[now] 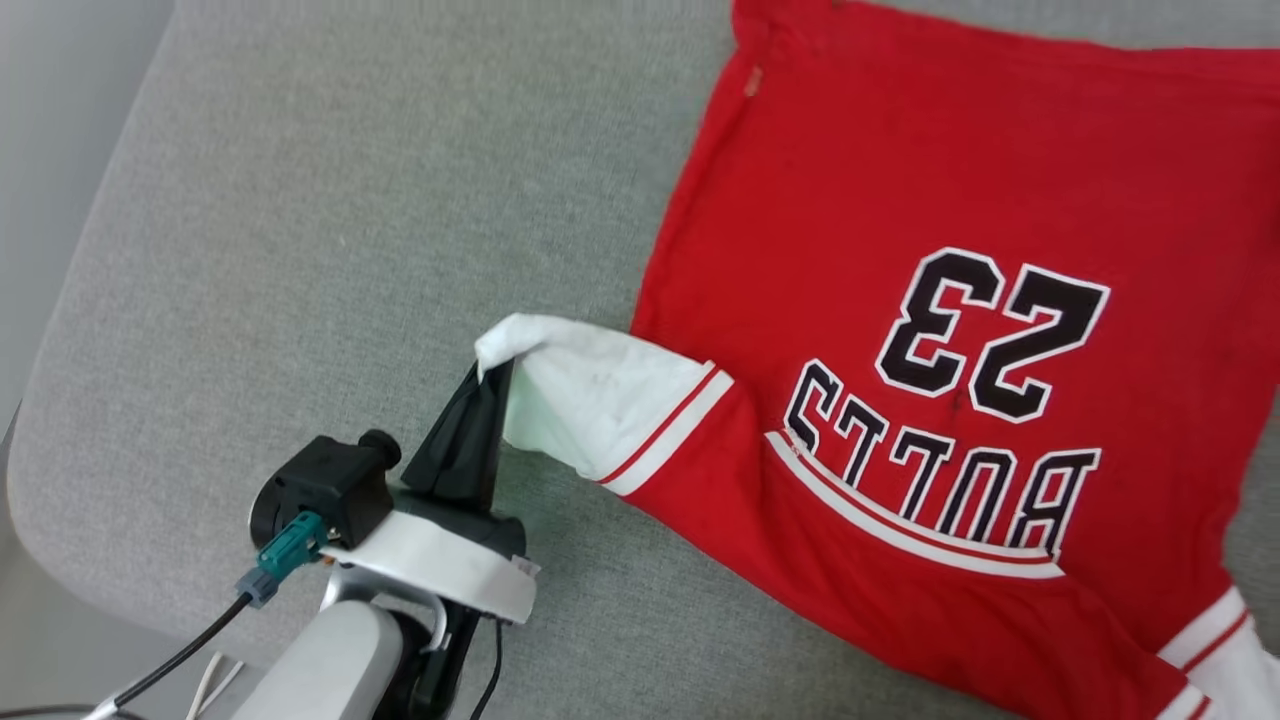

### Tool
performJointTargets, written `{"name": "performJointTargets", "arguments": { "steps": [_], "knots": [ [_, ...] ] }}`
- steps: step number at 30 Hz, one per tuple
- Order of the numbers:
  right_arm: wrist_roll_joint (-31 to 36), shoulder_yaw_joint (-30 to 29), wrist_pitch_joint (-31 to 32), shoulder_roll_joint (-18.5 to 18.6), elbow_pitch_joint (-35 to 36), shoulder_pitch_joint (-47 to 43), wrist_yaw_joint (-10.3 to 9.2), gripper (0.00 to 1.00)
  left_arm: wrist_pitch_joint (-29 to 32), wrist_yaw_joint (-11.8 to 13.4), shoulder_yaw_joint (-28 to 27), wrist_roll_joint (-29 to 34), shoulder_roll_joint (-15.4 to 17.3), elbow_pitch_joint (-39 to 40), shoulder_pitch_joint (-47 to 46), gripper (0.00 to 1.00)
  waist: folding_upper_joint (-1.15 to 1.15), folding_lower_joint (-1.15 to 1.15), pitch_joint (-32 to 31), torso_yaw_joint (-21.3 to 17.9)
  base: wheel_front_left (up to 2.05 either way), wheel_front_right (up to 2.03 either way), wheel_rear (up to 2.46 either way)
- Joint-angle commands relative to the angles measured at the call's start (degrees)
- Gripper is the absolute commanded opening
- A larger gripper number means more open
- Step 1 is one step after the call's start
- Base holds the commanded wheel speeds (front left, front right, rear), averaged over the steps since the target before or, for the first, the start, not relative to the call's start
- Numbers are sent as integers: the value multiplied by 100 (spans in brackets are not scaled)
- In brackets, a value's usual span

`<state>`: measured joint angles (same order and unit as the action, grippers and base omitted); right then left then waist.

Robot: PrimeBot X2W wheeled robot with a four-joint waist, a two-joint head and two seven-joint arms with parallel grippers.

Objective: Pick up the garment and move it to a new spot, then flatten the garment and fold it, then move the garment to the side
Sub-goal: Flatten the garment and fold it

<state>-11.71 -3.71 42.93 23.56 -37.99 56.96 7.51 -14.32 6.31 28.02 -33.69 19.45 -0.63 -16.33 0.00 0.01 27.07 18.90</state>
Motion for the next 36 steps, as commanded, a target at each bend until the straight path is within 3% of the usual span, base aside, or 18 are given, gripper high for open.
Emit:
{"name": "performJointTargets", "arguments": {
  "steps": [1, 9, 15, 21, 28, 29, 30, 32, 36],
  "knots": [
    [-36, 137, -99, 142, 129, -142, -4, 0, -10, 30, -24, -38, 51, -63, 120, 0, 0, -1, -286, -144, 0, 0, 0],
    [-570, 763, -82, 704, 955, -1072, -4, 0, 98, 288, -218, -209, 277, -304, 639, 0, 0, -1, -1186, -678, 0, 0, 0],
    [-982, 645, 407, 876, 1763, -2553, -4, 0, 196, 569, -444, -390, 461, -331, 1145, 0, 0, -1, -1754, -1187, 0, 0, 0],
    [-1192, 179, 885, 595, 2565, -4451, -4, 0, 258, 828, -654, -564, 585, -262, 1641, 0, 0, -1, -2110, -1662, 0, 0, 0],
    [-1125, -485, 1293, -227, 3065, -6204, -4, 0, 354, 966, -708, -605, 699, -263, 1919, 0, 0, -1, -2256, -1989, 0, 0, 0],
    [-1129, -551, 1335, -363, 3122, -6364, -4, 13, 381, 999, -702, -594, 709, -259, 1939, 0, 0, -1, -2255, -2020, 0, 0, 0],
    [-1131, -605, 1333, -485, 3190, -6462, -4, 100, 406, 1010, -697, -610, 702, -252, 1945, 0, 0, -1, -2255, -2049, 0, 0, 0],
    [-1086, -670, 1206, -623, 3328, -6586, -4, 100, 439, 1035, -689, -613, 714, -221, 1958, 0, 0, -1, -2263, -2105, 0, 0, 0],
    [-979, -894, 304, -798, 3528, -6405, -4, 100, 539, 1068, -642, -587, 758, -143, 1932, 0, 0, -1, -2240, -2153, 0, 0, 0]
  ]
}}
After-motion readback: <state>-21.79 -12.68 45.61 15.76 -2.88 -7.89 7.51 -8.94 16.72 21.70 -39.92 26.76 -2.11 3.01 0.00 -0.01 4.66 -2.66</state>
